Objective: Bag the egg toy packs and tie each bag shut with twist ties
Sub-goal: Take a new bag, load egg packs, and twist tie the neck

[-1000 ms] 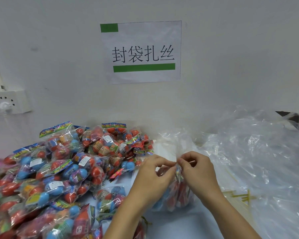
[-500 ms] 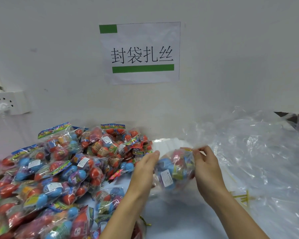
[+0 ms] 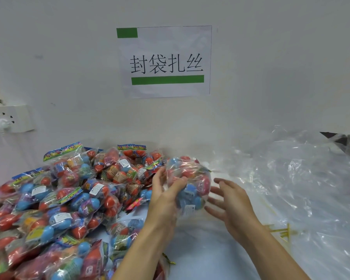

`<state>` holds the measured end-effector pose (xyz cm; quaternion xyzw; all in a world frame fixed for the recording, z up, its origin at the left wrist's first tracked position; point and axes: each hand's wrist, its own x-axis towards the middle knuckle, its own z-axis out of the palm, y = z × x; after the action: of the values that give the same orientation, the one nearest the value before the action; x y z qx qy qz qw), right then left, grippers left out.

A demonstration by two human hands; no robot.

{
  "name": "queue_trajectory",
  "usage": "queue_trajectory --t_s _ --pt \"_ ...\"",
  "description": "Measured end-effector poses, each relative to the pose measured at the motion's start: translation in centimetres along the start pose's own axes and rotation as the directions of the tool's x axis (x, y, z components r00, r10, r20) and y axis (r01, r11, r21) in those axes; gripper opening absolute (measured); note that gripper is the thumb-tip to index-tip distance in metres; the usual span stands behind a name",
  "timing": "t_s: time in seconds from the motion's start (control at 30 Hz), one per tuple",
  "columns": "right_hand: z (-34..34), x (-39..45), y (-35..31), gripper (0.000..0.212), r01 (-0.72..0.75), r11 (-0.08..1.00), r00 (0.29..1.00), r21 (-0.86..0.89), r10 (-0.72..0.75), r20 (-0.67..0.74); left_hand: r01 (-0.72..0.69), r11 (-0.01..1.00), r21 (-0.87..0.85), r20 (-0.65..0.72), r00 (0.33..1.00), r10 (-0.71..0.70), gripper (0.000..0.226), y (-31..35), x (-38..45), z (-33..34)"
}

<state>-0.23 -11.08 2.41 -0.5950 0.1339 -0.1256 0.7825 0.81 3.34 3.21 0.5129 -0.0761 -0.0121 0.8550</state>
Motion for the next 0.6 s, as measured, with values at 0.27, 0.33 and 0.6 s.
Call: queue_trajectory --t_s 0.27,0.33,0.6 --pt "0.6 -0.7 0.4 0.053 -0.104 0.991 0.96 0.085 0.077 0.269 -0.36 0.861 0.358 0.24 0.927 0.288 0.081 -0.9 -0.9 0.4" --pt "0.4 -0.6 0.2 0.049 -0.078 0.991 0.968 0.106 0.05 0.245 -0.339 0.884 0.323 0.228 0.934 0.275 0.063 -0.7 -0.9 0.4" --pt "-0.6 -0.4 -0.2 0.033 0.012 1.0 0.956 0.001 -0.012 0.292 -0.159 0.971 0.179 -0.017 0.986 0.165 0.049 -0.4 0.2 -0.4"
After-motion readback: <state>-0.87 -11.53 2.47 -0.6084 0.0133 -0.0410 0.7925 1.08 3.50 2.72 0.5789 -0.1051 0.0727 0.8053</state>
